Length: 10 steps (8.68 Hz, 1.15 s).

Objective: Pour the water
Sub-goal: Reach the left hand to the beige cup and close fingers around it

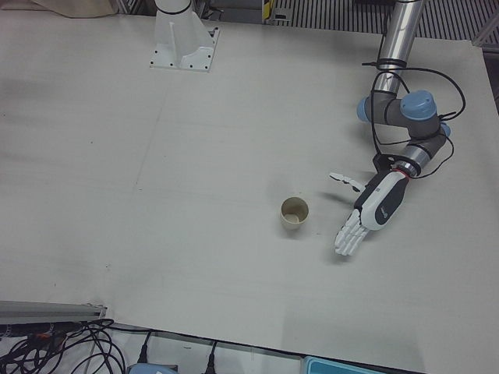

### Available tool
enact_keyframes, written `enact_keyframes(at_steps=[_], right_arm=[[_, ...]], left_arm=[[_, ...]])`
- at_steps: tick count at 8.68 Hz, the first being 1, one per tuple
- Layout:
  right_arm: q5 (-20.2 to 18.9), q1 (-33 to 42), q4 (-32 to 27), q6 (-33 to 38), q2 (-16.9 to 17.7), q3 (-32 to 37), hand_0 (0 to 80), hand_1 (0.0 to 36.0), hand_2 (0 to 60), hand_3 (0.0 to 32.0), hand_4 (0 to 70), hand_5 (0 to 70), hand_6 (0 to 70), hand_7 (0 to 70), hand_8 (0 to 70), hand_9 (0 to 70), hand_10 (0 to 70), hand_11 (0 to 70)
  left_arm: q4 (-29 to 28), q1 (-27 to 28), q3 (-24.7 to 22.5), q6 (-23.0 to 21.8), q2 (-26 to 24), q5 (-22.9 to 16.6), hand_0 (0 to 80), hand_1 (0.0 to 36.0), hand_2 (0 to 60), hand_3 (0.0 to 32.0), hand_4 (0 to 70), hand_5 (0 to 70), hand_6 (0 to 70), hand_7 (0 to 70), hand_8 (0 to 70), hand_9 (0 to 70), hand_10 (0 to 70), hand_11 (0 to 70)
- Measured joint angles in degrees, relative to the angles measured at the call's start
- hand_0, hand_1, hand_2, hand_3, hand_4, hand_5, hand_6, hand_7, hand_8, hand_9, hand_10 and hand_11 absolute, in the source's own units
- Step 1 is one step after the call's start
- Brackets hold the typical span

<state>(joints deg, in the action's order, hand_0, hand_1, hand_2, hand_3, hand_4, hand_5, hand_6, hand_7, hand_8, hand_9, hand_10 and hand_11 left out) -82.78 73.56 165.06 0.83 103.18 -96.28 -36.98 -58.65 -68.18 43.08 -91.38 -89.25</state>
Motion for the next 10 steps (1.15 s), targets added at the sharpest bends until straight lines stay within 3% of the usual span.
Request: enact_keyframes(at_steps=[1, 2, 3, 5, 6, 8, 10], right_arm=[[0.1, 0.0, 0.1, 0.1, 0.0, -0.2, 31.0, 0.0, 12.1, 0.0, 67.3, 25.2, 24.7, 52.9, 11.7, 18.9, 7.8, 10.0], [0.1, 0.2, 0.3, 0.4, 0.0, -0.4, 31.0, 0.0, 12.1, 0.0, 64.7, 25.1, 24.1, 51.2, 11.3, 18.2, 7.4, 9.5], [0.1, 0.3, 0.4, 0.8, 0.0, -0.4, 30.7, 0.0, 10.9, 0.0, 58.8, 24.3, 22.5, 47.8, 10.6, 17.1, 7.1, 9.2], [0.2, 0.3, 0.5, 1.1, 0.0, -0.5, 30.0, 0.0, 11.8, 0.0, 61.3, 24.5, 22.9, 48.5, 10.9, 17.5, 7.4, 9.5], [0.2, 0.4, 0.5, 1.2, 0.0, -0.5, 31.2, 0.0, 11.5, 0.0, 59.8, 24.5, 22.4, 47.2, 10.5, 16.9, 7.1, 9.3], [0.2, 0.4, 0.5, 1.2, 0.0, -0.6, 31.2, 0.0, 11.9, 0.0, 61.5, 25.0, 22.7, 48.0, 10.6, 17.1, 7.1, 9.2], [0.2, 0.5, 0.5, 1.2, 0.0, -0.7, 32.2, 0.0, 11.0, 0.0, 59.5, 24.5, 21.5, 45.4, 10.2, 16.2, 7.0, 9.0]], left_arm=[[-1.0, 2.6, 0.2, 0.5, -0.4, 3.4, 24.1, 3.9, 7.4, 0.0, 1.3, 0.0, 0.0, 0.0, 0.0, 0.0, 0.0, 0.0], [-1.1, 4.1, 0.0, 0.6, -1.3, 5.2, 29.0, 5.3, 9.0, 0.0, 1.1, 0.0, 0.0, 0.0, 0.0, 0.0, 0.0, 0.0], [-0.2, 4.7, -0.3, 0.4, -2.4, 6.1, 39.0, 9.1, 12.0, 0.0, 1.1, 0.0, 0.0, 0.0, 0.0, 0.0, 0.0, 0.0], [1.9, 5.1, -0.9, 0.1, -4.4, 6.4, 46.0, 16.6, 21.2, 0.0, 0.0, 0.0, 0.0, 0.6, 0.0, 0.0, 0.0, 0.0], [2.4, 5.1, -1.0, 0.0, -4.8, 6.3, 46.0, 17.6, 23.6, 0.0, 0.0, 0.0, 0.0, 0.4, 0.0, 0.0, 0.0, 0.0], [2.8, 5.1, -0.9, -0.1, -5.2, 6.3, 42.9, 14.3, 21.2, 0.0, 0.0, 0.0, 0.0, 0.0, 0.0, 0.0, 0.0, 0.0], [2.9, 5.1, -0.7, 0.0, -5.3, 6.2, 41.2, 13.3, 21.5, 0.0, 1.4, 0.0, 0.0, 0.0, 0.0, 0.0, 0.0, 0.0]])
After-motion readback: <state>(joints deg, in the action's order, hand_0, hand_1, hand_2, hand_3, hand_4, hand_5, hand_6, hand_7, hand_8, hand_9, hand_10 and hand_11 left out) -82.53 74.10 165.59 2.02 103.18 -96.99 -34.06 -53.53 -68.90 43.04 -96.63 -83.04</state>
